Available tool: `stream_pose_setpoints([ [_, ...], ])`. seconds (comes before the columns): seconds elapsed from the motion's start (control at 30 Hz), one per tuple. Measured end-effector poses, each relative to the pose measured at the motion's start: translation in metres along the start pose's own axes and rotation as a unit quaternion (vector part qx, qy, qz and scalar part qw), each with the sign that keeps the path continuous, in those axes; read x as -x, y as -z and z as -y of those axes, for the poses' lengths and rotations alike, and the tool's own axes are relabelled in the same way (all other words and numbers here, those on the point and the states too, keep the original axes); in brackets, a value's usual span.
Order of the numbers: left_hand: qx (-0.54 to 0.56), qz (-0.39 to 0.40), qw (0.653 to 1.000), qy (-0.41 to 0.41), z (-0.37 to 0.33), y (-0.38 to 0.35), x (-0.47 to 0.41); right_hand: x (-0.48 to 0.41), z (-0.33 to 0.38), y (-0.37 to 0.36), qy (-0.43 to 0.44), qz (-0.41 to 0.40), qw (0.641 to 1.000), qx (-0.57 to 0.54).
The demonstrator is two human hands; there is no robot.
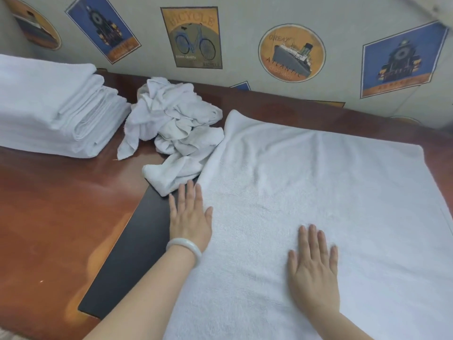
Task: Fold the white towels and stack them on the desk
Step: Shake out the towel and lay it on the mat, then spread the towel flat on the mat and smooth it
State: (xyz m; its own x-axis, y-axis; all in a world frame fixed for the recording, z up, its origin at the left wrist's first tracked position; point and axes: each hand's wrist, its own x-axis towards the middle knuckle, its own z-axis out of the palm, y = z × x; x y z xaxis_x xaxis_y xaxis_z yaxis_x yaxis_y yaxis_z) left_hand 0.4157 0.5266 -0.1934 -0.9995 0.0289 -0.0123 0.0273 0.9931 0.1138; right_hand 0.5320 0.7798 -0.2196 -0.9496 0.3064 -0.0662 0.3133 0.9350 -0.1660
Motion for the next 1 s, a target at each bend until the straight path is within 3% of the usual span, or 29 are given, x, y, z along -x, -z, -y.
stream_pose_setpoints([
  [0.1, -0.021, 0.036, 0.982, -0.184, -0.026, -0.007, -0.006, -0.001, 0.000, 0.000, -0.004, -0.004, 1.000, -0.002],
  [0.13, -0.032, 0.059, 0.977, -0.201, -0.022, -0.009, -0.010, -0.001, 0.000, 0.000, -0.004, -0.002, 1.000, -0.001],
  [0.3, -0.005, 0.079, 0.997, -0.020, 0.028, -0.012, -0.038, -0.001, 0.000, 0.002, -0.001, 0.011, 1.000, 0.008],
  [0.37, -0.007, 0.059, 0.998, 0.004, 0.024, -0.006, -0.028, -0.001, 0.001, 0.003, -0.002, 0.010, 1.000, 0.008],
  [0.47, 0.002, -0.002, 0.996, -0.084, -0.010, -0.003, 0.030, 0.000, 0.002, 0.003, -0.001, 0.017, 1.000, 0.016],
  [0.57, 0.019, 0.027, 0.981, -0.190, -0.033, -0.017, 0.113, 0.000, 0.003, 0.007, -0.002, 0.022, 1.000, 0.011],
  [0.73, -0.008, 0.039, 0.983, -0.180, -0.020, -0.031, 0.138, -0.001, 0.000, 0.011, 0.006, 0.057, 0.998, -0.005],
  [0.83, -0.018, 0.065, 0.981, -0.183, -0.022, -0.027, 0.137, -0.001, -0.005, 0.031, 0.007, 0.083, 0.989, -0.121],
  [0.9, -0.024, 0.076, 0.981, -0.178, -0.020, -0.026, 0.136, 0.017, -0.016, 0.045, 0.020, 0.032, 0.986, -0.162],
  [1.0, -0.022, 0.057, 0.985, -0.162, -0.030, -0.017, 0.142, 0.075, -0.043, 0.049, 0.104, -0.032, 0.992, -0.060],
])
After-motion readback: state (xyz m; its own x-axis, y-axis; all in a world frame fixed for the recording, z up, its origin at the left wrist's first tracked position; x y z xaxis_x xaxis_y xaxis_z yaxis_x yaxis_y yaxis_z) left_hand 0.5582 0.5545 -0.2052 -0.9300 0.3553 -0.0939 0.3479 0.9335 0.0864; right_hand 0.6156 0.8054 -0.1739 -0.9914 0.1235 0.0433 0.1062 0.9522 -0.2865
